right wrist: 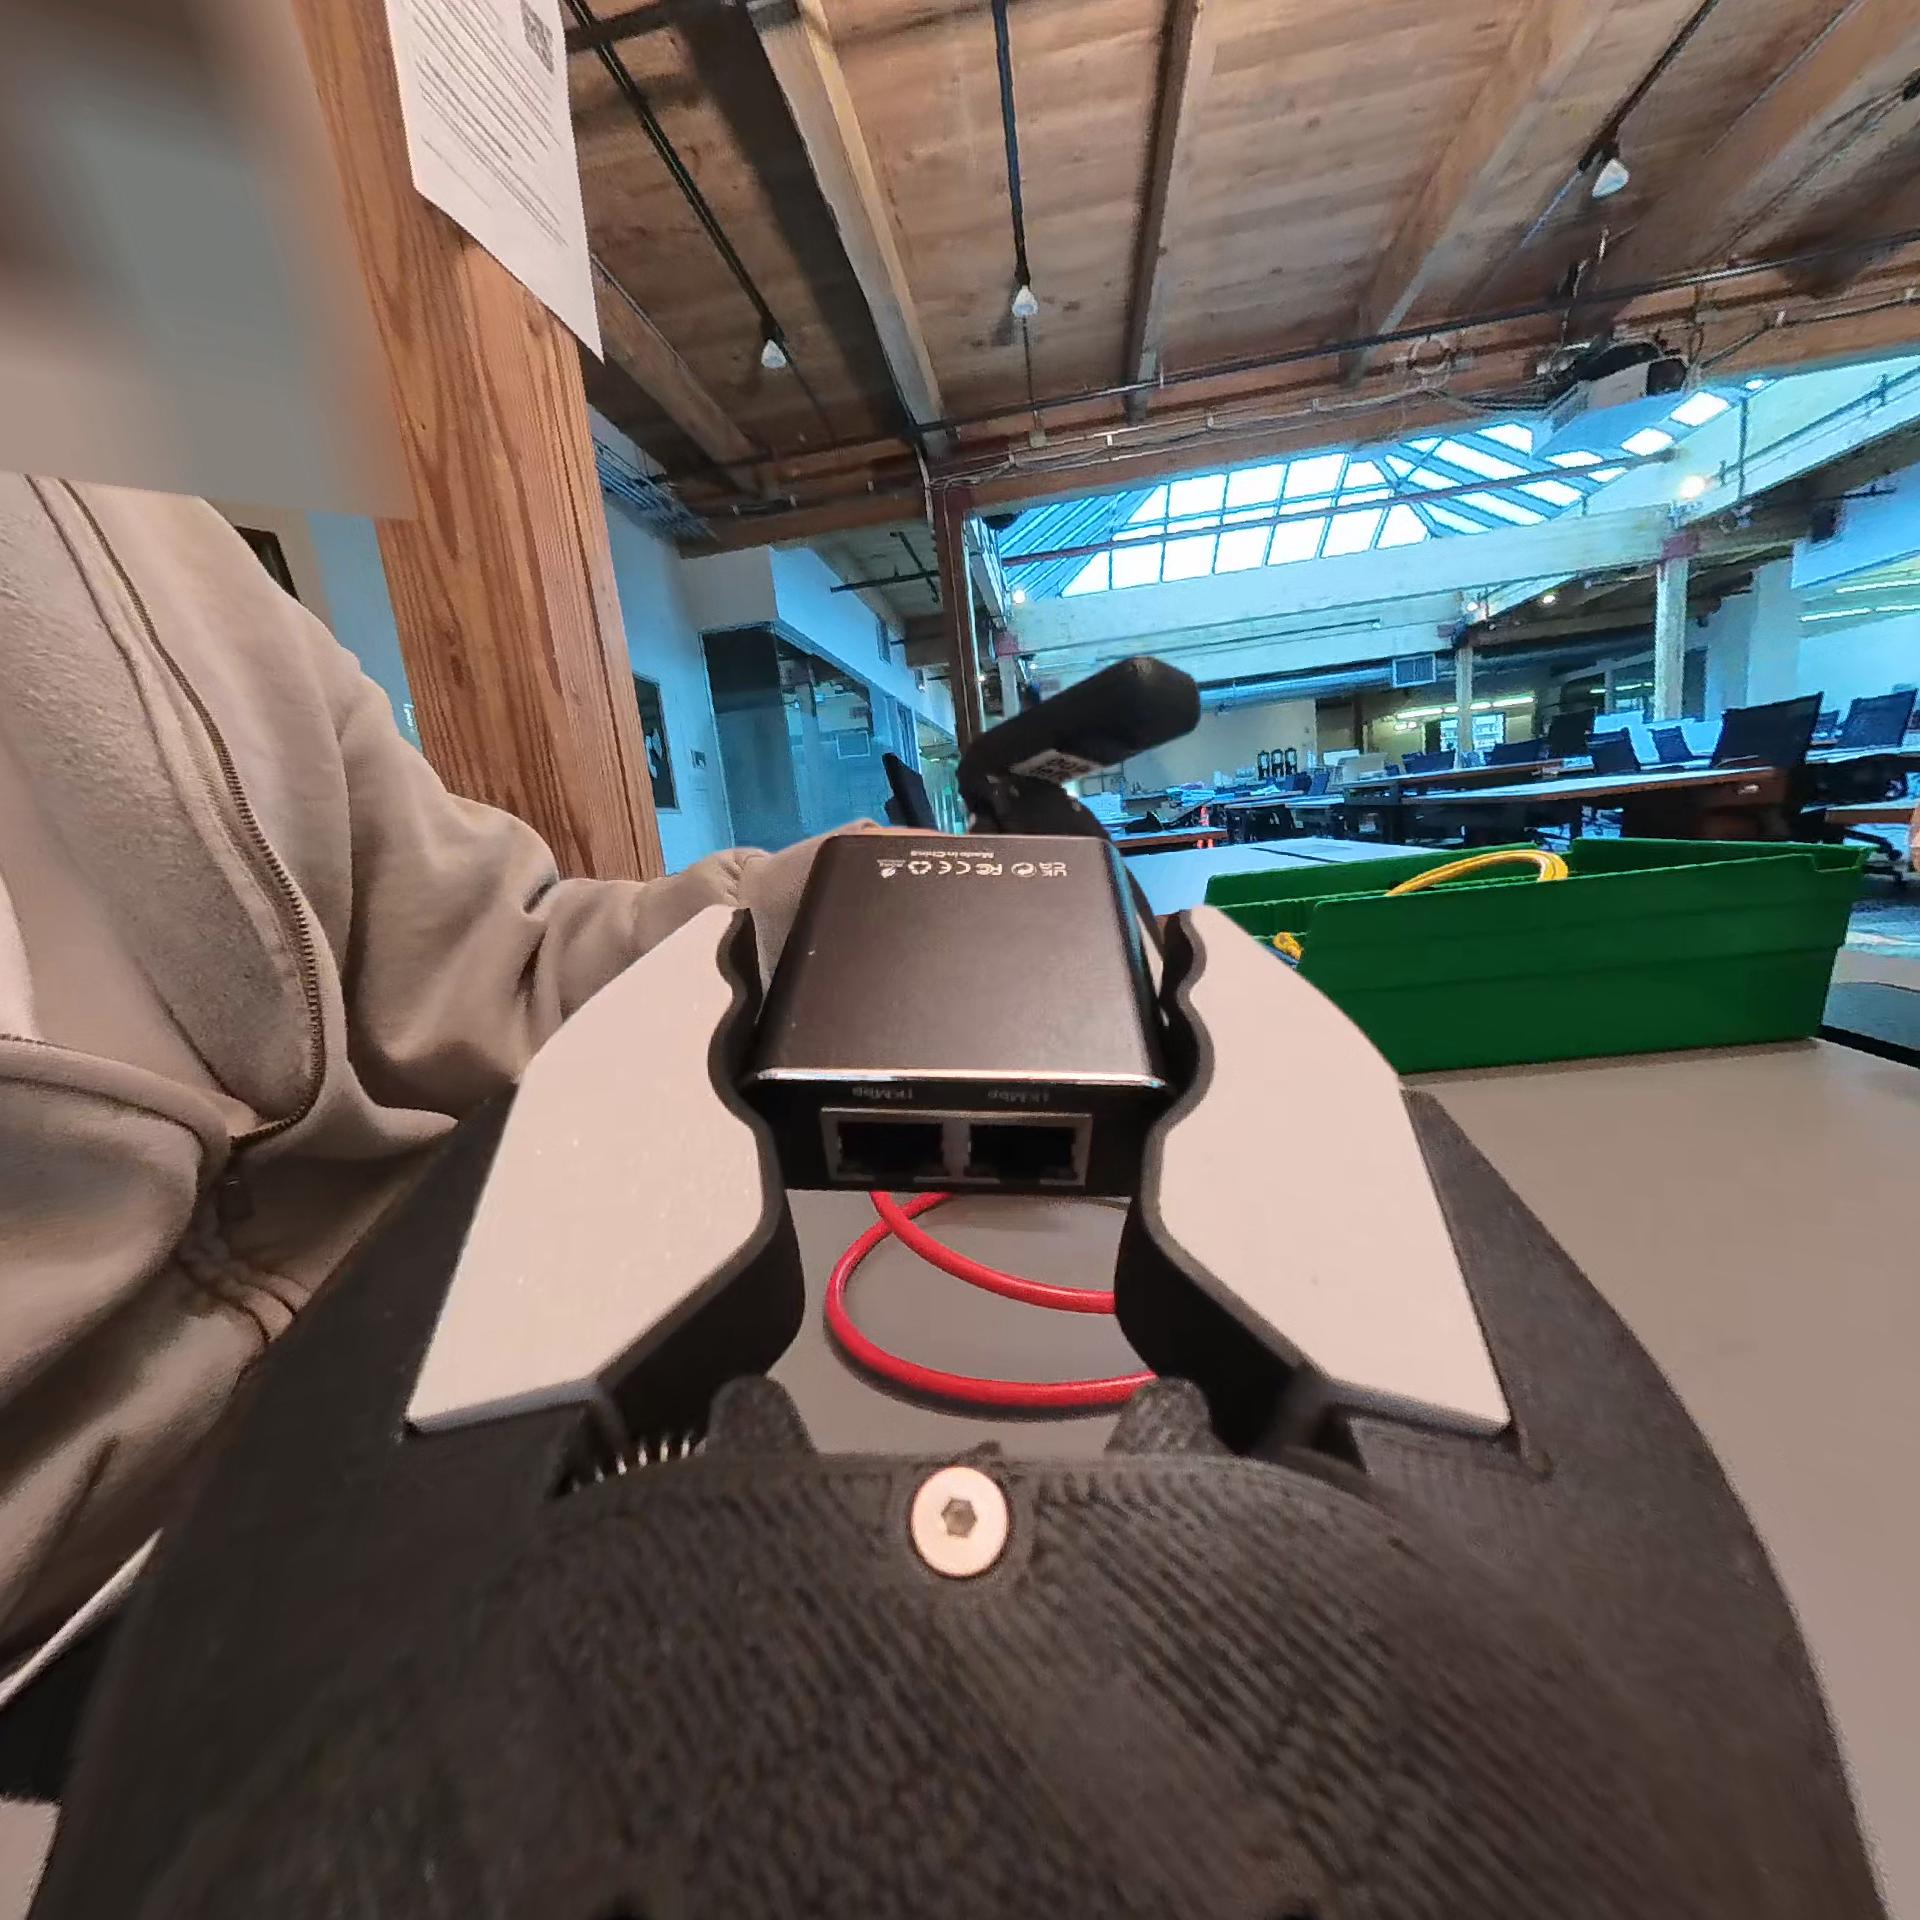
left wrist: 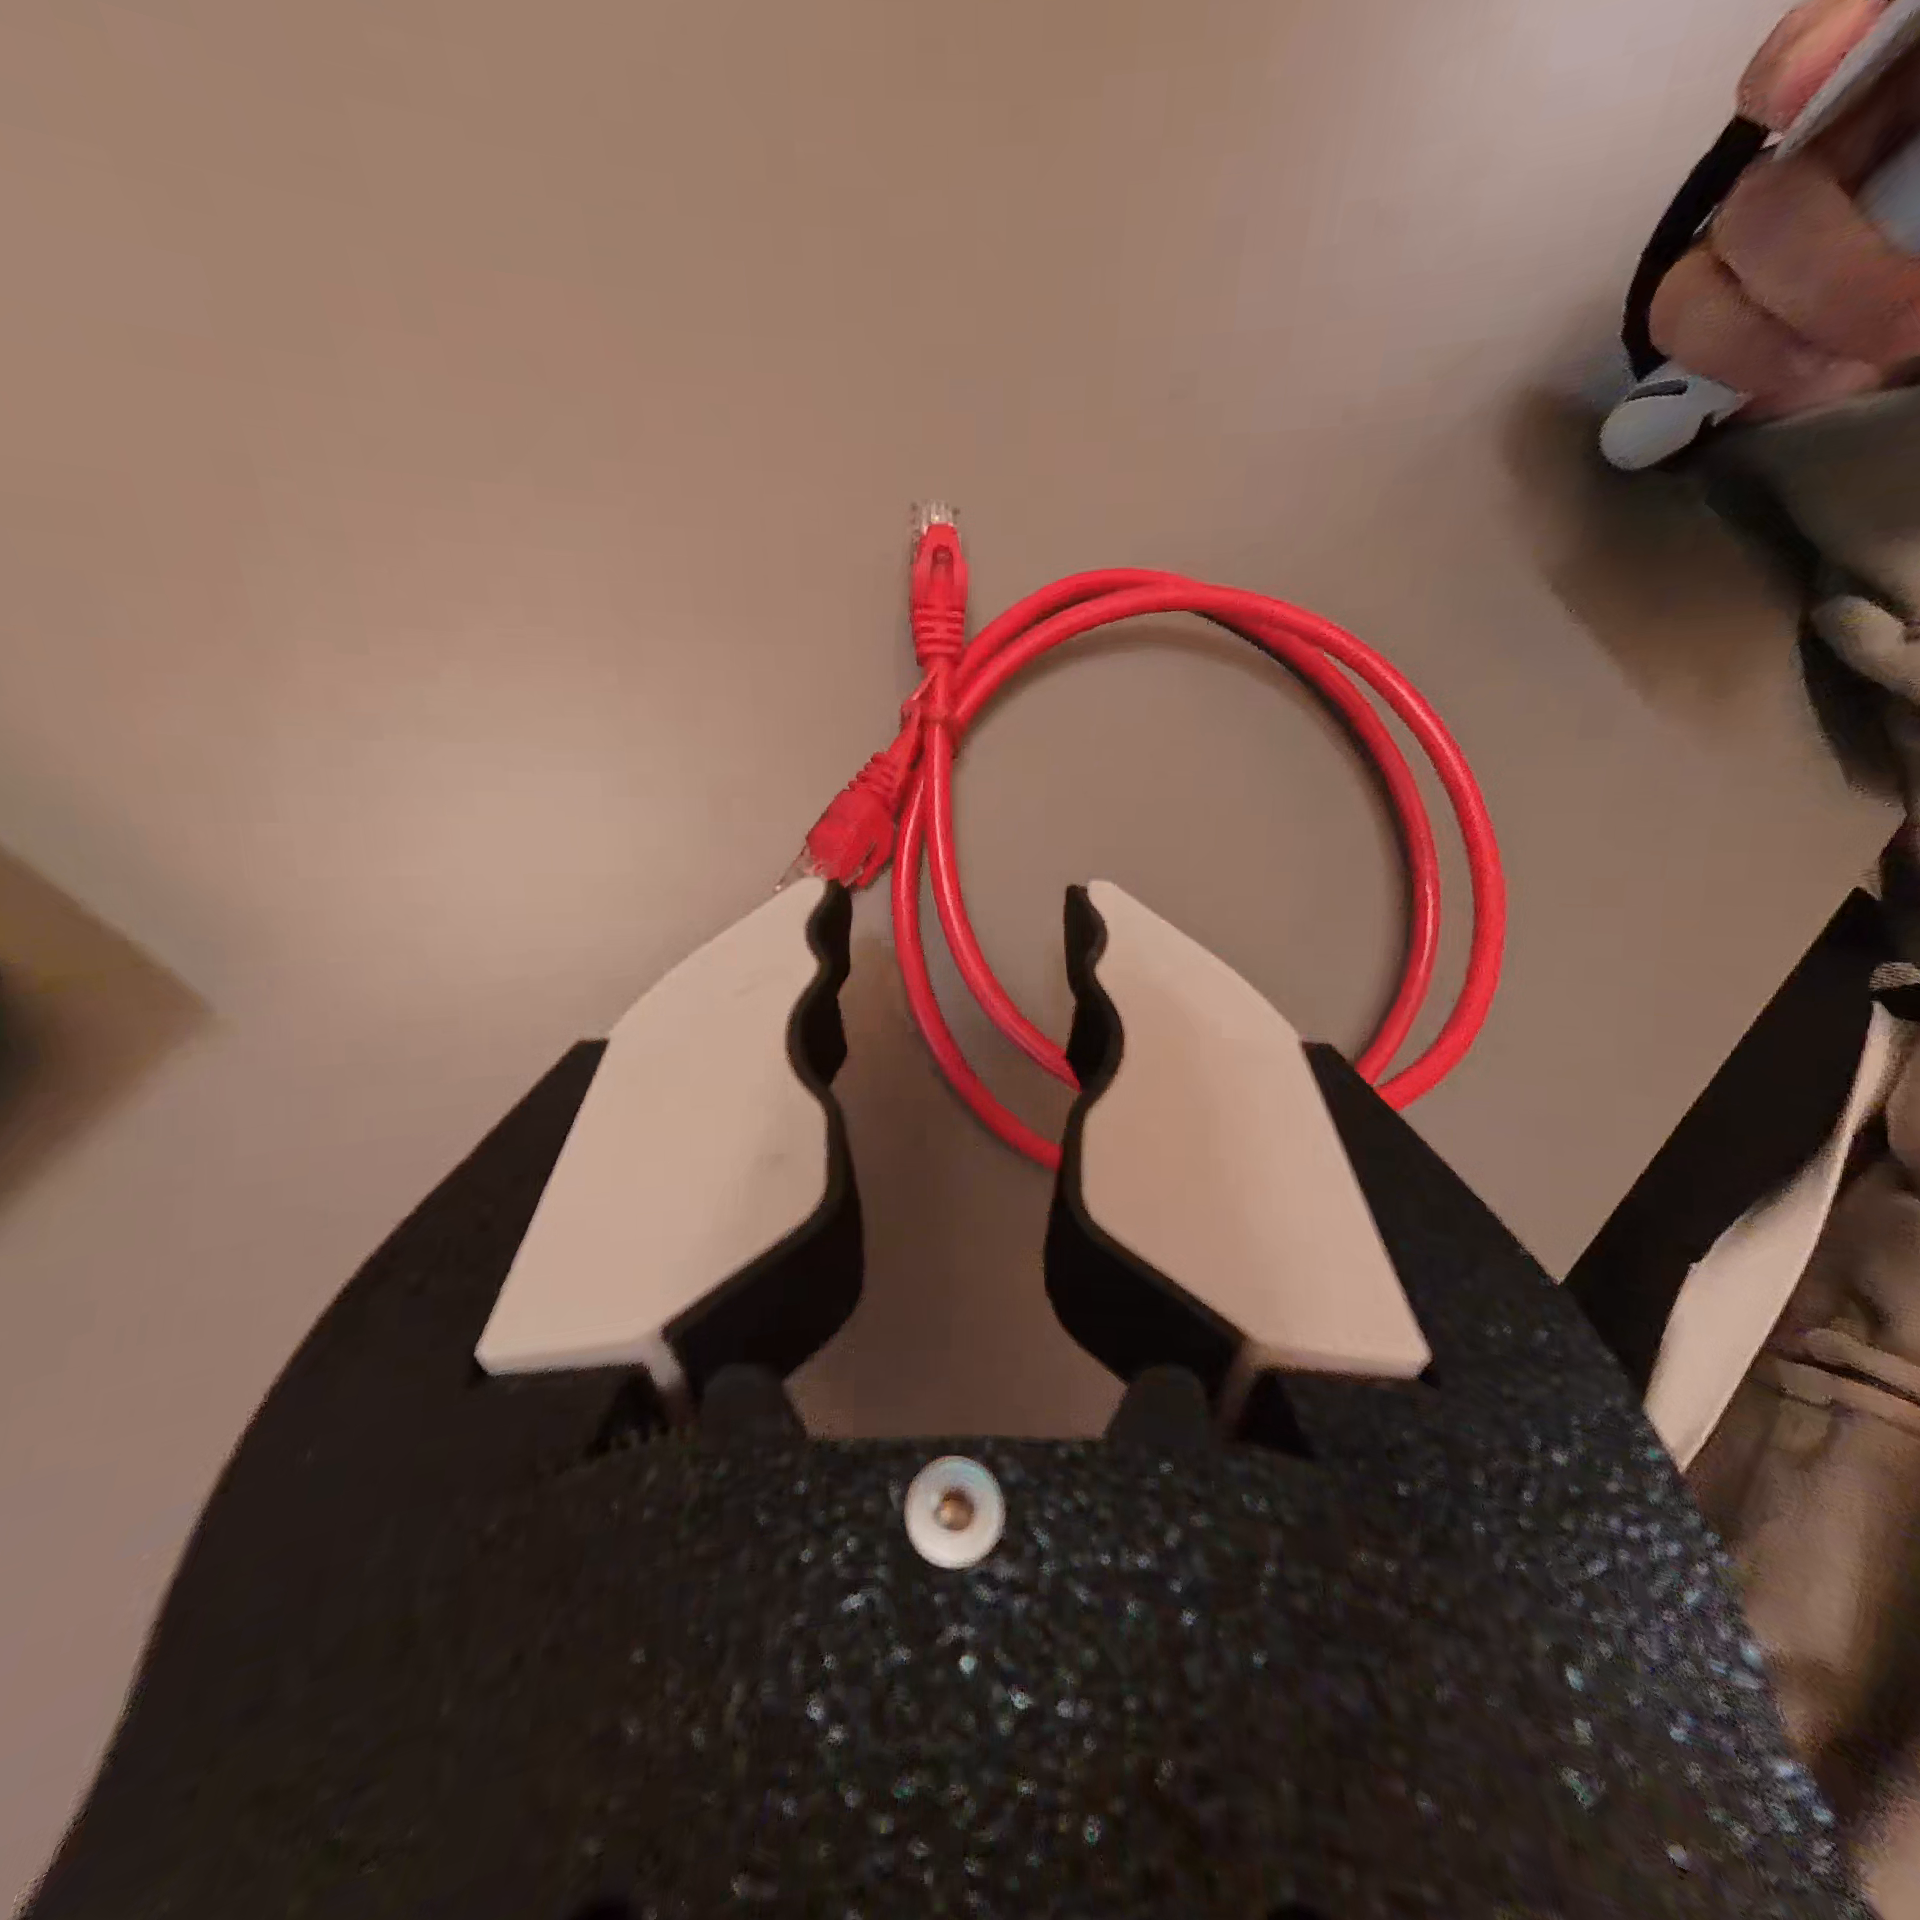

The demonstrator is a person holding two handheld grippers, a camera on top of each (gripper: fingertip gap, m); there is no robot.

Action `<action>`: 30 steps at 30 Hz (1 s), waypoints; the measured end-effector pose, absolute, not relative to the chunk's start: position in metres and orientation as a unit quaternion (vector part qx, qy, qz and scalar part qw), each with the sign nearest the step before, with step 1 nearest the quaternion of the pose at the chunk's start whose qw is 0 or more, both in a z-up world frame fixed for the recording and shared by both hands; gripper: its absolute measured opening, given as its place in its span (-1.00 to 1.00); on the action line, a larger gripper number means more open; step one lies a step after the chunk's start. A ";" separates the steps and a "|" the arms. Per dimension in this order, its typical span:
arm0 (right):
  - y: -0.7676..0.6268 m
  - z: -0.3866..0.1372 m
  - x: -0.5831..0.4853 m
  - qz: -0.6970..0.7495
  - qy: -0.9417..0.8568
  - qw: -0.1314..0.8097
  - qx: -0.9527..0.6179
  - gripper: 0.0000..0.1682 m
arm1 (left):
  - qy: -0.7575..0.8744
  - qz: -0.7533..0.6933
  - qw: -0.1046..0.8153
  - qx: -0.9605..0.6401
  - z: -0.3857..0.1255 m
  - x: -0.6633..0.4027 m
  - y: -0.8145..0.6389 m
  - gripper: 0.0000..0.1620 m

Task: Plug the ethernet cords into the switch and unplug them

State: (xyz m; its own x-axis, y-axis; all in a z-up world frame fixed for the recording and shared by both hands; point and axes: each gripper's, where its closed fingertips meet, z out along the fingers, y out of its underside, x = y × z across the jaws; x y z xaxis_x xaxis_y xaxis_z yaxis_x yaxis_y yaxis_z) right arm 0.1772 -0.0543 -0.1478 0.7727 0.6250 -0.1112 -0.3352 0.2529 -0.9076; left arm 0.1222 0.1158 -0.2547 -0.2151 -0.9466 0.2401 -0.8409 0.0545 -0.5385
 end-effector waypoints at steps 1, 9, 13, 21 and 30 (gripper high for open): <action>-0.053 -0.149 0.178 0.302 -0.136 0.779 -0.533 -0.10 | 0.721 -0.297 0.084 -0.621 -0.258 0.122 0.117 -0.51; -0.047 -0.155 0.180 0.284 -0.128 0.772 -0.554 -0.10 | 0.767 -0.239 0.070 -0.592 -0.277 0.134 0.115 -0.51; -0.046 -0.157 0.178 0.285 -0.133 0.767 -0.559 -0.10 | 0.800 -0.162 0.130 -0.563 -0.287 0.147 0.124 -0.52; -0.046 -0.157 0.175 0.284 -0.141 0.764 -0.561 -0.10 | 0.761 -0.179 0.134 -0.610 -0.270 0.148 0.145 -0.61; -0.045 -0.158 0.174 0.288 -0.144 0.761 -0.563 -0.10 | 0.784 -0.205 0.038 -0.584 -0.273 0.135 0.123 -0.55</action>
